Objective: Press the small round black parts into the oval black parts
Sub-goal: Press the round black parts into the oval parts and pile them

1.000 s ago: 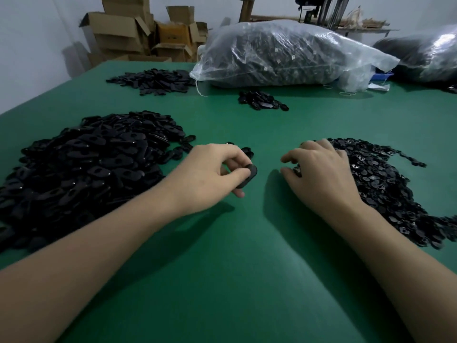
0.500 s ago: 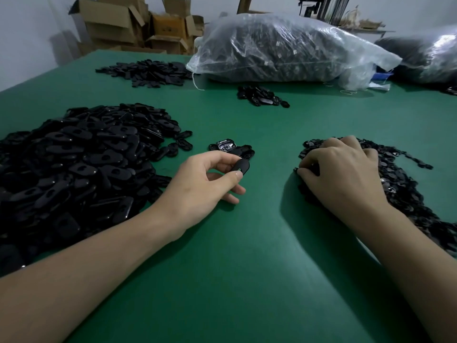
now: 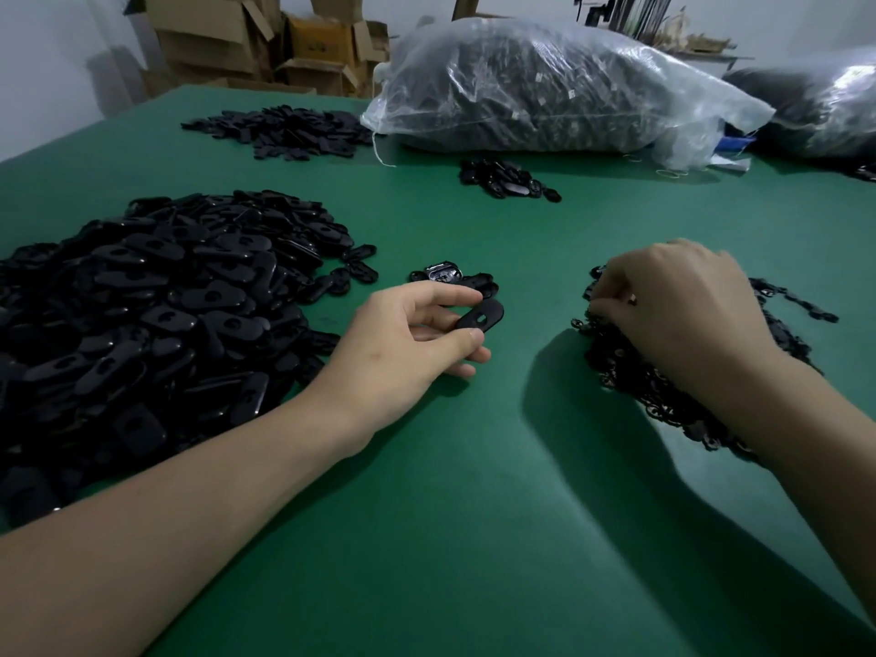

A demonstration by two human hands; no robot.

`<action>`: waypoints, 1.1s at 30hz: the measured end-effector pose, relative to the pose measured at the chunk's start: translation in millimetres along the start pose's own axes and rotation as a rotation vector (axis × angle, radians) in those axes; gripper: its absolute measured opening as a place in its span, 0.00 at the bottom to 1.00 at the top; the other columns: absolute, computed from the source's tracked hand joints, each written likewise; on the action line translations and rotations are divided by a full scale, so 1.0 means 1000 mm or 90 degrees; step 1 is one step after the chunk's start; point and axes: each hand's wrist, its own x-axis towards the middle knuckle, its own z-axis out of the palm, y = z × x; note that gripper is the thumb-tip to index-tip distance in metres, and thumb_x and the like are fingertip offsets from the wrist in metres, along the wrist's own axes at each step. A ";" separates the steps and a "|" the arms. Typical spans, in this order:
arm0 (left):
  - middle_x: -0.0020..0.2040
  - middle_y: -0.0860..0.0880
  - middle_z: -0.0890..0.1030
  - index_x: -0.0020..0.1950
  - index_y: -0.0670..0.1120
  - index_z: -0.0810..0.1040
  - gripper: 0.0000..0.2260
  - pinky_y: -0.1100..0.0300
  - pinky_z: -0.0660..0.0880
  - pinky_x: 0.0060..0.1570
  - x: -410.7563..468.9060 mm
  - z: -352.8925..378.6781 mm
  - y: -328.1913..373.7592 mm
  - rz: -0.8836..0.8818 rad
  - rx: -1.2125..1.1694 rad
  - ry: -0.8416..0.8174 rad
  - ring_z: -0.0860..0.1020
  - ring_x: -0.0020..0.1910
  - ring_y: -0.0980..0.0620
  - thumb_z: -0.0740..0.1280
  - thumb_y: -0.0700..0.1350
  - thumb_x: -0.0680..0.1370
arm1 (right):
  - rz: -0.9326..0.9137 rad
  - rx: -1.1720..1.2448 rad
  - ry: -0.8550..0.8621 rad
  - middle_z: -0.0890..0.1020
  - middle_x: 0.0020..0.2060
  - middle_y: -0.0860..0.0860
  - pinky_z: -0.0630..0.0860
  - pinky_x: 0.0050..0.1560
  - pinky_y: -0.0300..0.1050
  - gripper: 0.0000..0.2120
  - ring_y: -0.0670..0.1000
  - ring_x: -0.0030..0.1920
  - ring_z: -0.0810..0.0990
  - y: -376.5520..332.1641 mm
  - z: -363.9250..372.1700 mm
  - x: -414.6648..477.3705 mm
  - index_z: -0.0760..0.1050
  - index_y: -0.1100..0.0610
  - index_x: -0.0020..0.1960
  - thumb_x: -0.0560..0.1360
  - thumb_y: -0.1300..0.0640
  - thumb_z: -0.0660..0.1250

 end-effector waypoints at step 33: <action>0.55 0.50 0.85 0.65 0.53 0.83 0.20 0.63 0.80 0.50 -0.004 0.000 0.005 0.077 0.054 -0.008 0.84 0.50 0.53 0.67 0.32 0.81 | 0.164 1.090 -0.202 0.88 0.45 0.59 0.81 0.42 0.36 0.16 0.49 0.40 0.85 -0.035 0.022 -0.033 0.80 0.60 0.51 0.65 0.58 0.75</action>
